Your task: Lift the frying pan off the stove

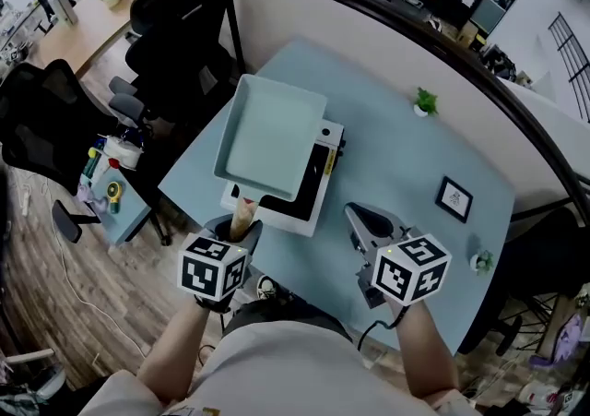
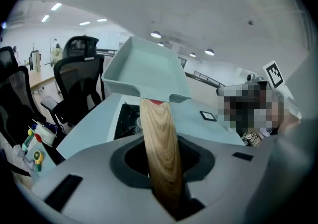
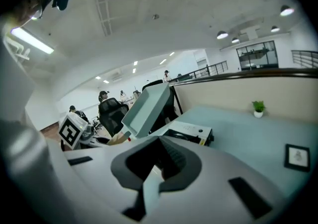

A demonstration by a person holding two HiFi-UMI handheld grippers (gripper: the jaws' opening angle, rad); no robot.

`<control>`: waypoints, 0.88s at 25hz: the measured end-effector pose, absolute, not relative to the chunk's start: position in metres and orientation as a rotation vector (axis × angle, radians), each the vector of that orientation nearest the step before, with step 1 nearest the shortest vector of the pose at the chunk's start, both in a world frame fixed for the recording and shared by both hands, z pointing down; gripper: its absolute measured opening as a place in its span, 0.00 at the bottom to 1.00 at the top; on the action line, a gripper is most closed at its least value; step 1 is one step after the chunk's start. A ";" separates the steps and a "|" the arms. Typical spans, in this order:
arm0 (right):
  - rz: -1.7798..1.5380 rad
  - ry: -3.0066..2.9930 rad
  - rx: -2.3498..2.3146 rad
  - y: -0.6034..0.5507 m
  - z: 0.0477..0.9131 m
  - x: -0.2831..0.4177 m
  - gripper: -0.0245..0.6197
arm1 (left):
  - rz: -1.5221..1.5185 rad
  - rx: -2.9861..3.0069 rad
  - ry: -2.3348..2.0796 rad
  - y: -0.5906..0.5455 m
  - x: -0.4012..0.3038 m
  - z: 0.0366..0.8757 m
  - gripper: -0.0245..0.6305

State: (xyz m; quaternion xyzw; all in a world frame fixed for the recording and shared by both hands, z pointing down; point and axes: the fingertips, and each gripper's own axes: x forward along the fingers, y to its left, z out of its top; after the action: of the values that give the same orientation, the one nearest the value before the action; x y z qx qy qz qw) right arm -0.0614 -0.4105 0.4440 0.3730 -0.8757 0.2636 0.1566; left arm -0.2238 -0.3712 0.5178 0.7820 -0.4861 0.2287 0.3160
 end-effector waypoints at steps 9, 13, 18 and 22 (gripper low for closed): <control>0.499 -2.636 1.174 -0.407 0.349 -0.053 0.05 | 0.471 2.201 -1.432 -0.384 -0.242 0.412 0.19; 0.425 -2.706 1.235 -0.403 0.308 -0.050 0.05 | 0.426 2.274 -1.484 -0.384 -0.250 0.376 0.19; 0.300 -2.751 1.307 -0.395 0.268 -0.042 0.05 | 0.407 2.349 -1.521 -0.381 -0.256 0.345 0.19; 0.216 -2.758 1.371 -0.387 0.249 -0.030 0.05 | 0.399 2.398 -1.557 -0.375 -0.253 0.328 0.19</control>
State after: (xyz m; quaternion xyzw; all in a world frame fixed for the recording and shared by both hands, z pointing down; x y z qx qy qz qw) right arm -0.0303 -0.3869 0.2494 0.4438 -0.8930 0.0701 0.0269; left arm -0.2532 -0.3746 0.3282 0.8239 -0.5349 0.1372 0.1271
